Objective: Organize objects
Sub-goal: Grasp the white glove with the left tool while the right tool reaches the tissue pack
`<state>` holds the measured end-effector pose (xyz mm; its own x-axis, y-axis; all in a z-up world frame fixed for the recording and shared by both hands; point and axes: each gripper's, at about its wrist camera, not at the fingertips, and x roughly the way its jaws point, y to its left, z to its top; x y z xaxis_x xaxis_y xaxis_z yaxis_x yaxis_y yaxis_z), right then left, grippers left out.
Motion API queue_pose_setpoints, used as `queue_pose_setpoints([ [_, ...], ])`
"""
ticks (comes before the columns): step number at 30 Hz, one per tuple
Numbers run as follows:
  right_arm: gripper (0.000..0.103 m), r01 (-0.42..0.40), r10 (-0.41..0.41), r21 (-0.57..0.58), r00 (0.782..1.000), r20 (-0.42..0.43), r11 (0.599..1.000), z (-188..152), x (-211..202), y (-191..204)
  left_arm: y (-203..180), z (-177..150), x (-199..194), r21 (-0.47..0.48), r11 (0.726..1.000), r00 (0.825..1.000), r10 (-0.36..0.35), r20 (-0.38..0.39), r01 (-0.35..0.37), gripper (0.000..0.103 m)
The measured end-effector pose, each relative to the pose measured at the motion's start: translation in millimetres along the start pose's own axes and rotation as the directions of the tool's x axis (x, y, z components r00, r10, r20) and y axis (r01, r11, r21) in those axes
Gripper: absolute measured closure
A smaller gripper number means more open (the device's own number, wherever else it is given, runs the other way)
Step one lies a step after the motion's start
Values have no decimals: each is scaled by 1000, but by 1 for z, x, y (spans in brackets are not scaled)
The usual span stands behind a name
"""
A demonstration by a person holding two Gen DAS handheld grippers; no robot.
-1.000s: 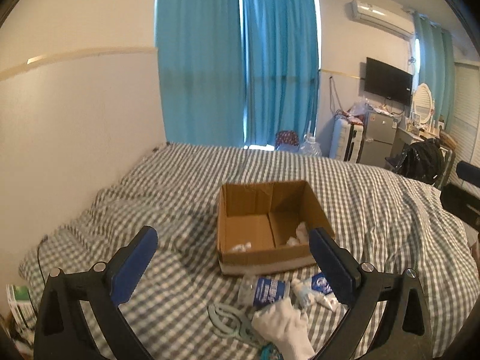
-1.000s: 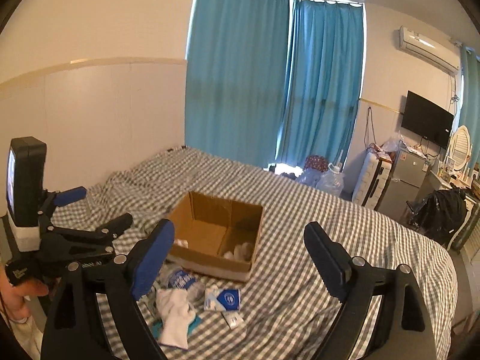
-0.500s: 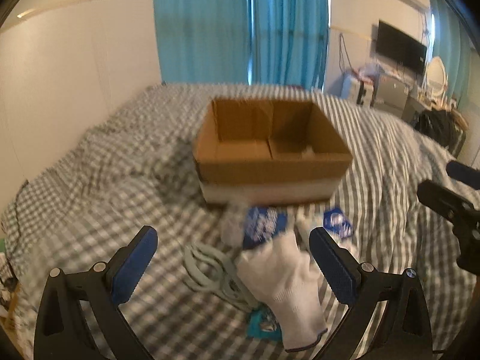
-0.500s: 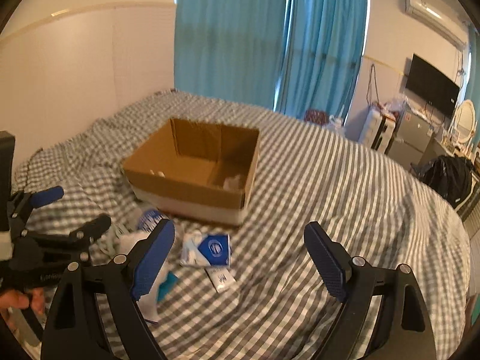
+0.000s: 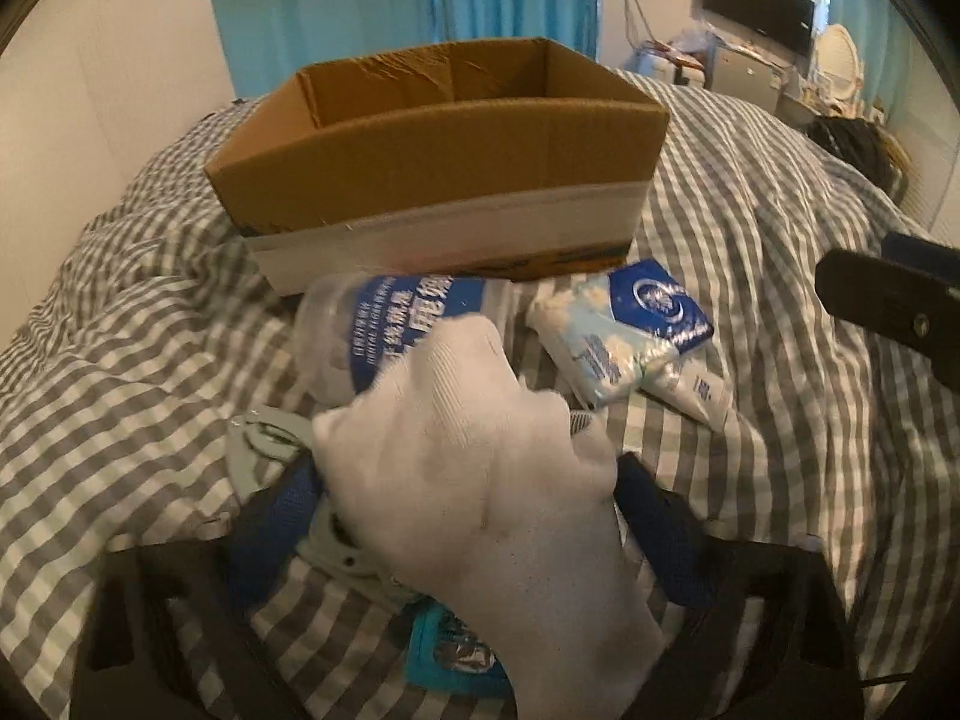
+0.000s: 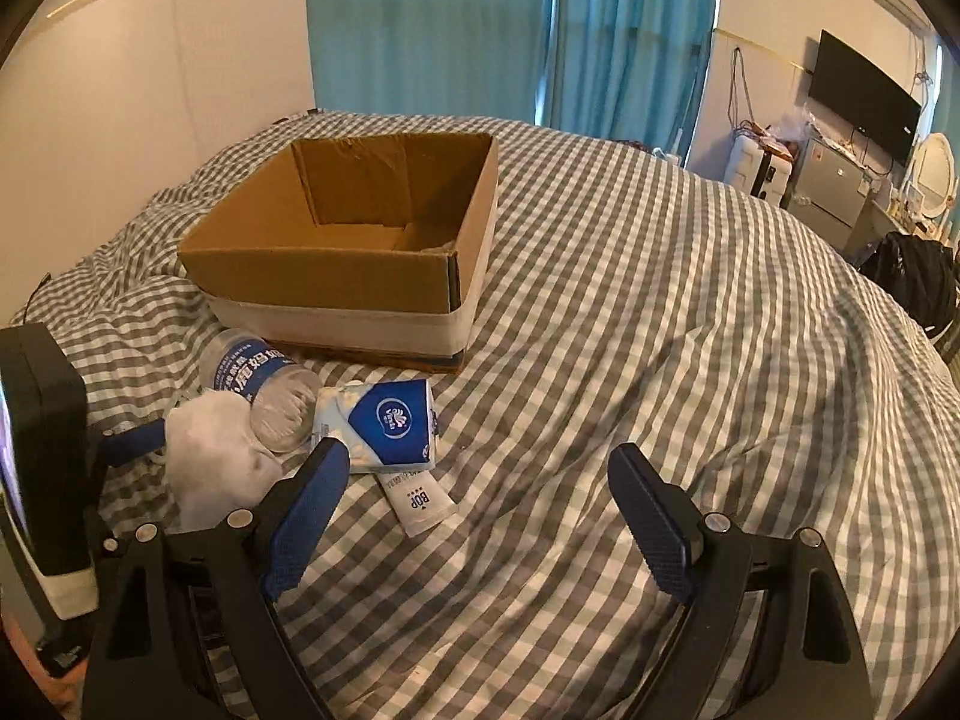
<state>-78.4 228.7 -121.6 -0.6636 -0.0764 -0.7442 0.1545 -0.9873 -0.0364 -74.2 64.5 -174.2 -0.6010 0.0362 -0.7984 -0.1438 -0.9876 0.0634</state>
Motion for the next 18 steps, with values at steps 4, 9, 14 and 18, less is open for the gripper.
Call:
queue_pose_setpoints([
  [4,15,14,-15,-9,1000,-17,1000,-3,6,4,5,-1,-5,8,999,999,-38,17,38,28],
  [9,15,25,-25,-13,1000,-19,1000,-5,5,7,22,5,-36,-9,998,994,-63,87,64,30],
  [14,12,-4,4,-36,1000,3,999,-1,3,20,49,22,-64,-35,999,985,-31,172,37,30],
  [18,7,-32,32,-45,999,10,998,4,13,34,71,36,-66,-35,999,979,14,202,-7,30],
])
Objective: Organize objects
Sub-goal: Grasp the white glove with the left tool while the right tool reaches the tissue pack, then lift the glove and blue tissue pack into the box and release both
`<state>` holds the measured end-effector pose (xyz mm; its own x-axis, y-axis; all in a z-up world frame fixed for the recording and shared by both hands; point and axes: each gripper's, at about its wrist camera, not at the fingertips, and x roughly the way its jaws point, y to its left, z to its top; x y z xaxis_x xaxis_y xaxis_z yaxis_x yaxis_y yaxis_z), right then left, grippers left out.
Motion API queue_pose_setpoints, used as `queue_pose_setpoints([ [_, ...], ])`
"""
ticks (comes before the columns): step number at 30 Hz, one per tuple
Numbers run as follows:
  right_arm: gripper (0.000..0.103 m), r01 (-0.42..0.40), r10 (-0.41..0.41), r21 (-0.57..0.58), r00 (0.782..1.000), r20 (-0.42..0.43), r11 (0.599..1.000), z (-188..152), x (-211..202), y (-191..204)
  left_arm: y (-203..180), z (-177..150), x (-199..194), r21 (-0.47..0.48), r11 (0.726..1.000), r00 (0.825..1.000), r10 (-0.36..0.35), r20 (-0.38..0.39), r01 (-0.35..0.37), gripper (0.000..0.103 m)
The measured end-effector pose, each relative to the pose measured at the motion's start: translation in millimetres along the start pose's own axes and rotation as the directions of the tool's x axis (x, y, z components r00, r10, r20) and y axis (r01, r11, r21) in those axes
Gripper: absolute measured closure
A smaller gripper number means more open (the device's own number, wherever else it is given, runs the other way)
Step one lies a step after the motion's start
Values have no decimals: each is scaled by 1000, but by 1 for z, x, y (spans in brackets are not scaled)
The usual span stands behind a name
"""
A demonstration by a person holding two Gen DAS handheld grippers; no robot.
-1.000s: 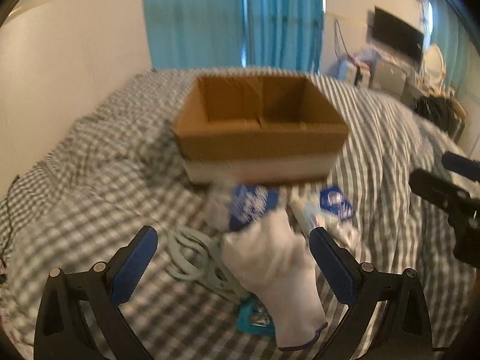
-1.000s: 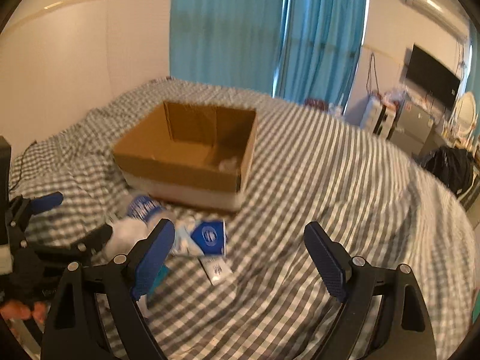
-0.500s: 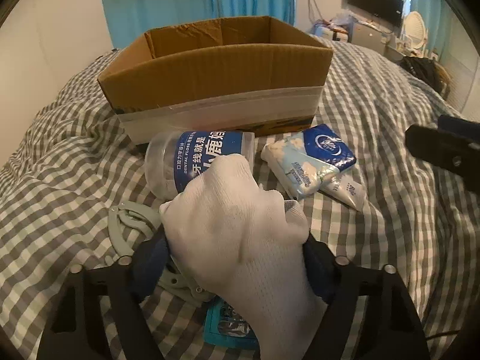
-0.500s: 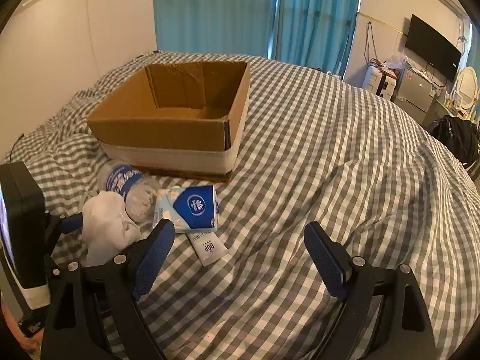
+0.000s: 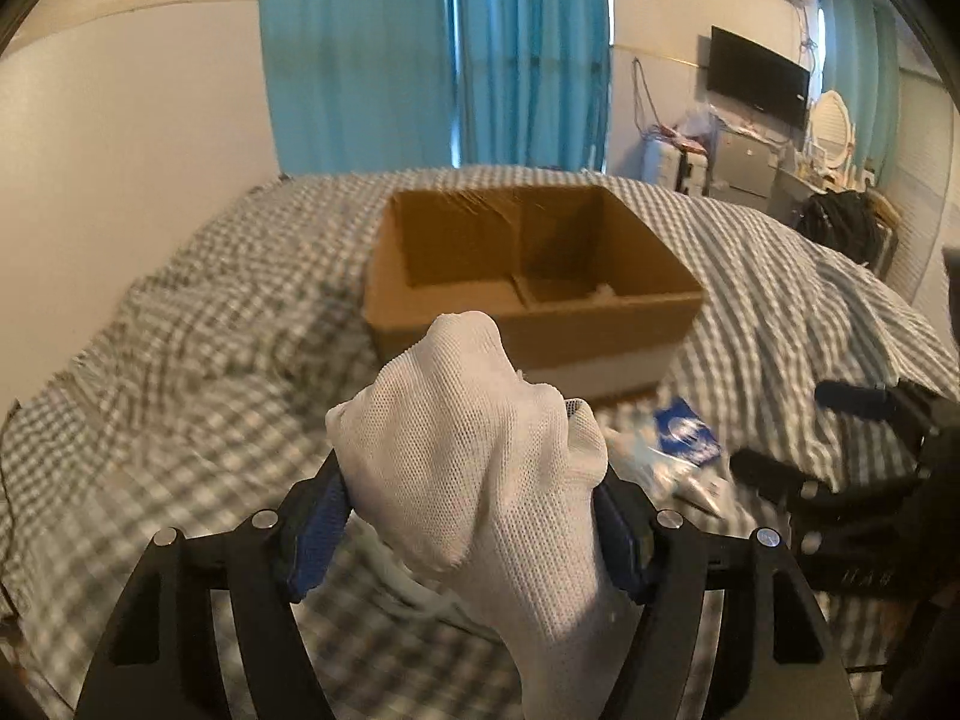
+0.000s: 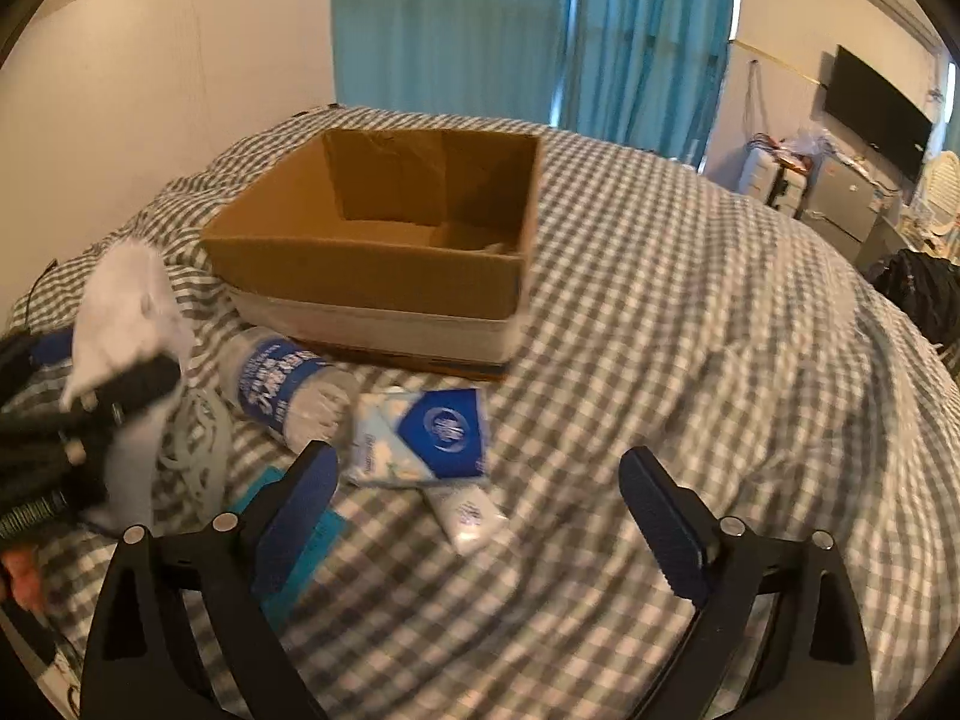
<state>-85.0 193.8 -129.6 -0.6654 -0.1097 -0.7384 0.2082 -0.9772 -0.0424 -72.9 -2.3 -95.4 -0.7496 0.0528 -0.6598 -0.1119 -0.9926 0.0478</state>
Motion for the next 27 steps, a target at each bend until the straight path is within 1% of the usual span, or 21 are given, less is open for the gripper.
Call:
queue_pose_setpoints([
  [4,7,5,-7,-35,998,-55,999,4,31,14,10,1,11,16,1000,1000,14,-7,-13,30],
  [8,7,13,-21,-60,991,-131,998,3,65,23,17,-9,32,-6,1000,998,-16,-55,15,30],
  [10,7,9,-18,-57,988,-153,998,3,76,24,16,-14,41,-8,1000,997,-17,-80,17,30],
  [13,9,-13,9,-25,988,-157,1000,3,85,22,20,-18,49,-15,1000,995,-22,-101,20,30],
  [15,30,-18,14,-28,987,-160,999,4,87,22,23,-20,52,-19,1000,994,-20,-109,18,30],
  [21,31,-20,12,-50,989,-149,999,0,84,27,22,-24,49,-25,1000,994,-20,-108,17,30],
  [27,31,-1,-3,-46,996,-91,999,-3,54,27,19,-19,32,-25,999,997,-32,-75,30,30],
])
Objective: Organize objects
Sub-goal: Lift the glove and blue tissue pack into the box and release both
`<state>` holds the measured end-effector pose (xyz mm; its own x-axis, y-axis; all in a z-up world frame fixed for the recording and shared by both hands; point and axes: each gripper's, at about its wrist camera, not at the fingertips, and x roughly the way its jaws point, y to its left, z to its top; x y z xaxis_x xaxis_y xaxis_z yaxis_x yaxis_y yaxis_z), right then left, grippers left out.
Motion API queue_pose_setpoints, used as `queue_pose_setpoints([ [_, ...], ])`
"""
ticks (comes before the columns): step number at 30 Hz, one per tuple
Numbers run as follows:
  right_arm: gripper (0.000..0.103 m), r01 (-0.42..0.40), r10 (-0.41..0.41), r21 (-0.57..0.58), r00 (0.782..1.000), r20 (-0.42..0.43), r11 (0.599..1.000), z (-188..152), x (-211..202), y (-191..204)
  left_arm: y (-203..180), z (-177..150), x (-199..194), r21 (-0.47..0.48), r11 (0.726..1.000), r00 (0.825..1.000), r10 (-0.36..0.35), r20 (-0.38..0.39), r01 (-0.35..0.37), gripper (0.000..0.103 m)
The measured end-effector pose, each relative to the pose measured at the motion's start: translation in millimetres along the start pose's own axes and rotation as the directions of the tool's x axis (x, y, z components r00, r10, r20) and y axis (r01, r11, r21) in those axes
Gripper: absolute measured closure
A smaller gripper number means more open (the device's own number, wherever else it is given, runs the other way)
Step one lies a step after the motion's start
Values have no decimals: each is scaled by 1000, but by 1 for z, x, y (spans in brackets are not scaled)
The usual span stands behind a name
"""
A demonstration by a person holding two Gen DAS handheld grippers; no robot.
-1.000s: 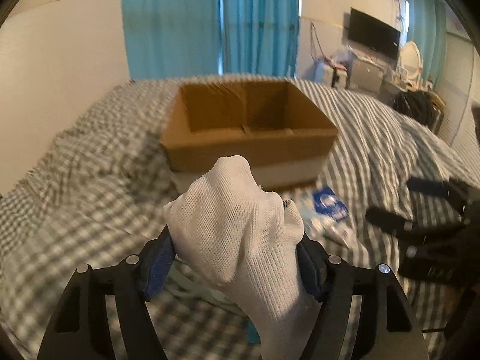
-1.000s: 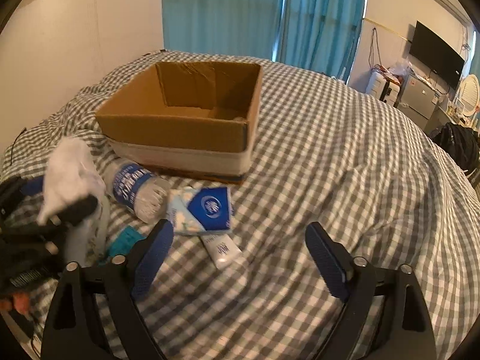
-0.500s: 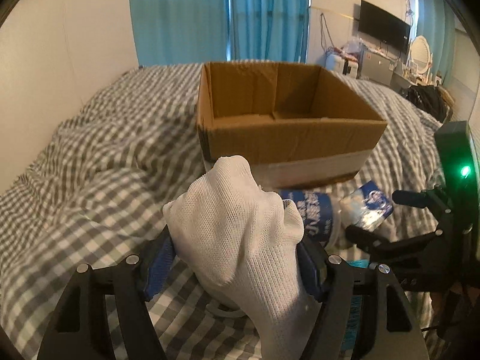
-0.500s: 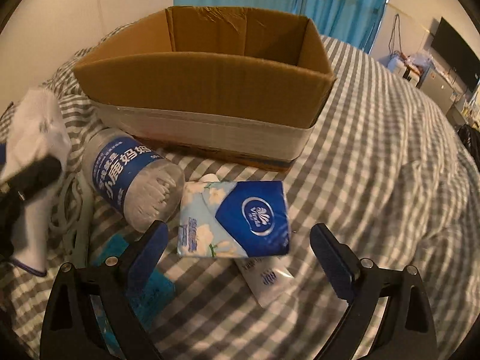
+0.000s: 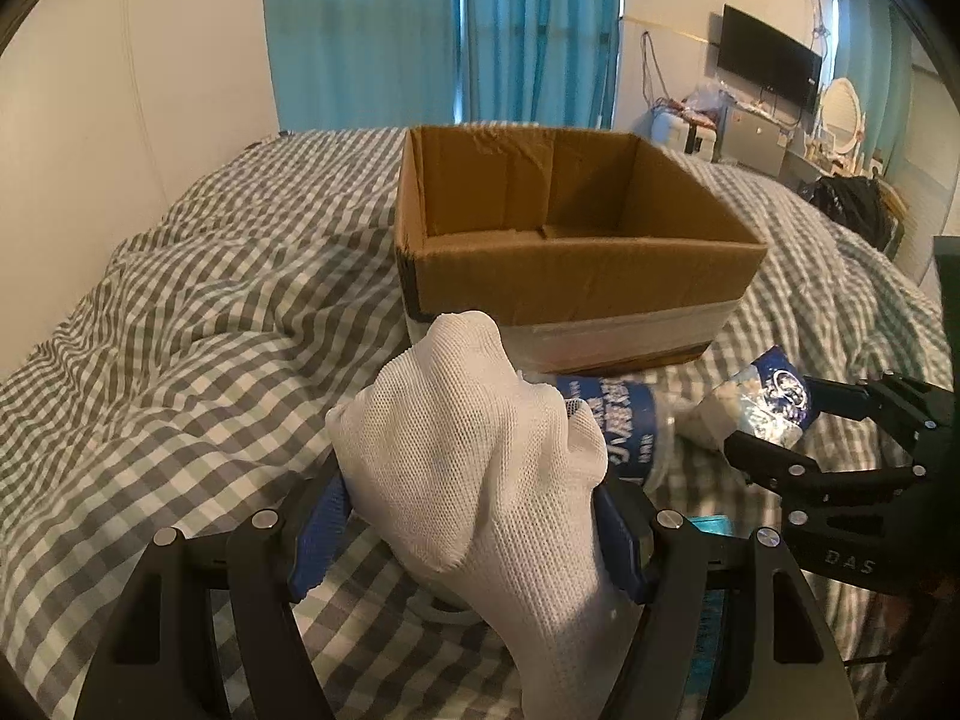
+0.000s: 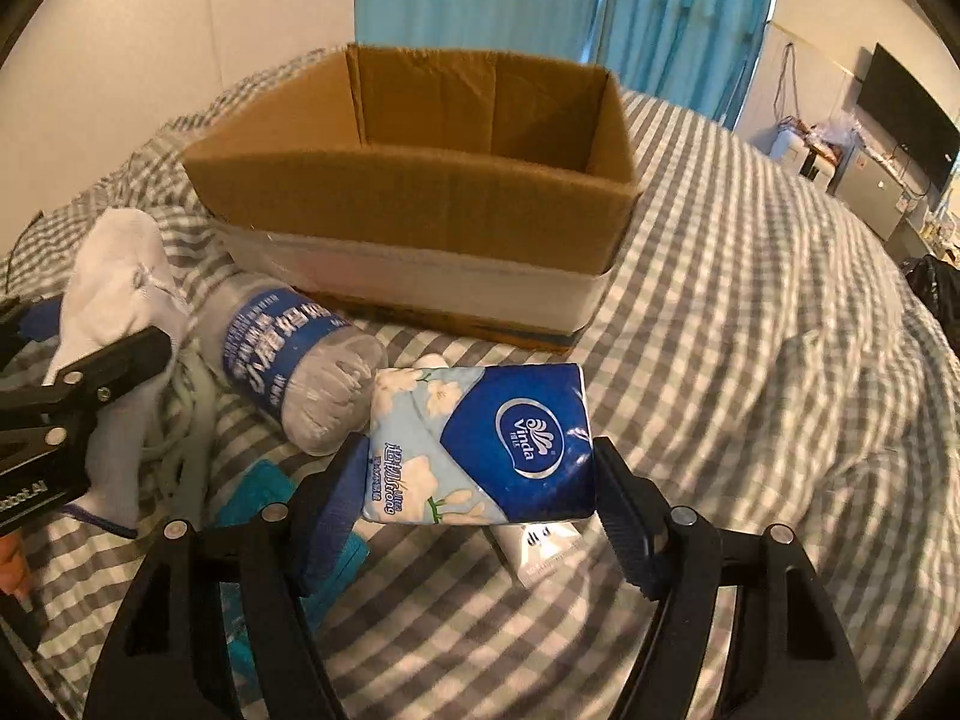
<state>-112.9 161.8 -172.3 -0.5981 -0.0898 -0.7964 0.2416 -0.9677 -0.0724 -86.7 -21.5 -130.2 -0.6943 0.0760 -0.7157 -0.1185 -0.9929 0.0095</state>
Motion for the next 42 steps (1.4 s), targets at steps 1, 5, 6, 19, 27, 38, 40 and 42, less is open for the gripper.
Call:
queue_pose_setpoints([
  [1,31,1,-1,4,1000,14,1000,0,-8,1,-1,1,-5,-2,1000,1000,-5,8,5,30],
  [5,31,0,-1,19,997,71,1000,2,-38,2,-4,5,-21,-4,1000,999,-15,32,16,30],
  [6,31,-2,0,20,997,82,1000,1,-44,2,-5,7,-27,-4,1000,999,-17,40,17,30],
  [19,31,-20,16,15,969,247,1000,18,-131,-5,-11,50,-76,-15,998,989,-58,138,61,30],
  [27,31,-38,37,-1,951,308,999,55,-153,-16,-16,91,-75,15,998,982,-63,180,61,30],
  [38,31,-65,76,-44,930,359,997,137,-133,-27,-12,151,-38,34,998,976,-53,210,47,30],
  [40,31,-59,71,-45,930,360,997,150,-123,-28,-13,160,-25,45,998,977,-49,207,41,30],
  [42,31,-63,73,-40,931,358,997,161,-111,-30,-15,165,-9,60,998,979,-45,199,34,30],
])
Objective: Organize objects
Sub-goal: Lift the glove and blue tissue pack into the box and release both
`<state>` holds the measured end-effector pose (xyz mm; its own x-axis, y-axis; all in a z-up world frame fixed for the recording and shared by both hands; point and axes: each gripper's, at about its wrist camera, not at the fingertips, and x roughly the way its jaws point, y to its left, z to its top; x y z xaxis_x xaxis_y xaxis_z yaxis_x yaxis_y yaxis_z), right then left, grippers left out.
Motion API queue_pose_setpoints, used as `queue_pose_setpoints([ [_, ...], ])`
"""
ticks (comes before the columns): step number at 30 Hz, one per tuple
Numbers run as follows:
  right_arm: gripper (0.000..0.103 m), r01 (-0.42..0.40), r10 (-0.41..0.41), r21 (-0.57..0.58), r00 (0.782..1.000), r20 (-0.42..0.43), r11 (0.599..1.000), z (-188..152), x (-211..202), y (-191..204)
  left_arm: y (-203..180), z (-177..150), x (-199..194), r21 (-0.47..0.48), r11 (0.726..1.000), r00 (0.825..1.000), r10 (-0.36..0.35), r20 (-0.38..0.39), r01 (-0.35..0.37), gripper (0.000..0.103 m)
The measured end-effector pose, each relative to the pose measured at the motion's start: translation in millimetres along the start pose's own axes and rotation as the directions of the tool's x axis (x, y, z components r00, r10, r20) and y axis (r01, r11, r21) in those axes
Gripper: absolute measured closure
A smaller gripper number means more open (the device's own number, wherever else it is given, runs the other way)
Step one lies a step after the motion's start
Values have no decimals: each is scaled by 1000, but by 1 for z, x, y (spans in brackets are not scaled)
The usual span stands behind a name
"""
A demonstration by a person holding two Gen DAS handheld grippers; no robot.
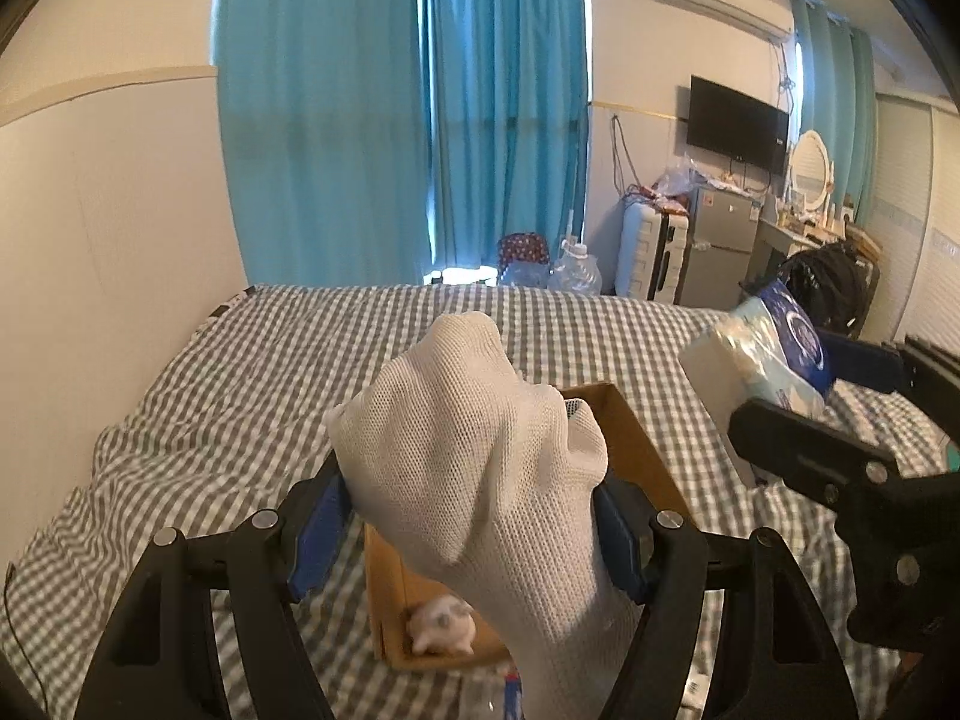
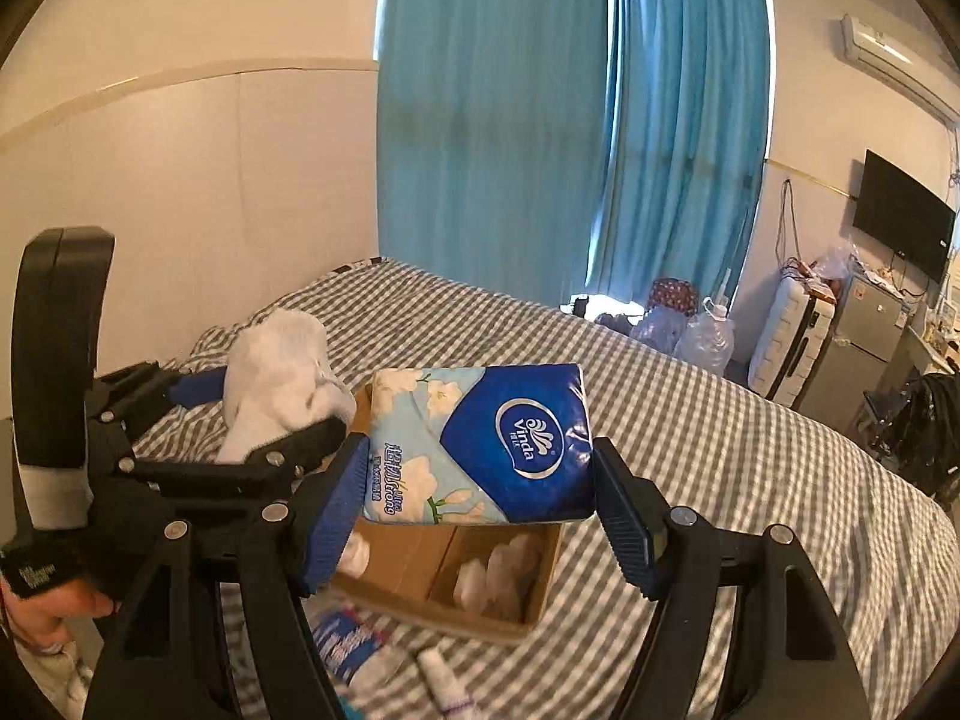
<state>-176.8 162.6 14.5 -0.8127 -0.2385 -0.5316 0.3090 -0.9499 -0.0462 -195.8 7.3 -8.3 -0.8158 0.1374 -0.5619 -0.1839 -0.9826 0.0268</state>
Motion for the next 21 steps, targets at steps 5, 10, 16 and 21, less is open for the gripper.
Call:
queue_pose_setpoints([
  [5,31,10,-9,19,999,-42,1000,3,45,-11,0,-6,38,13,1000,999,0,-39,0,30],
  [10,31,11,-8,37,996,-87,999,-9,87,-17,-3,-19,69,35,999,996,-5,-87,8,30],
  [16,31,11,0,87,992,-124,996,-23,116,-27,-3,-32,89,37,999,990,-4,-139,10,29],
  [21,26,-20,37,132,991,-127,991,-28,120,-31,-5,-32,96,19,1000,982,-21,-189,25,23],
])
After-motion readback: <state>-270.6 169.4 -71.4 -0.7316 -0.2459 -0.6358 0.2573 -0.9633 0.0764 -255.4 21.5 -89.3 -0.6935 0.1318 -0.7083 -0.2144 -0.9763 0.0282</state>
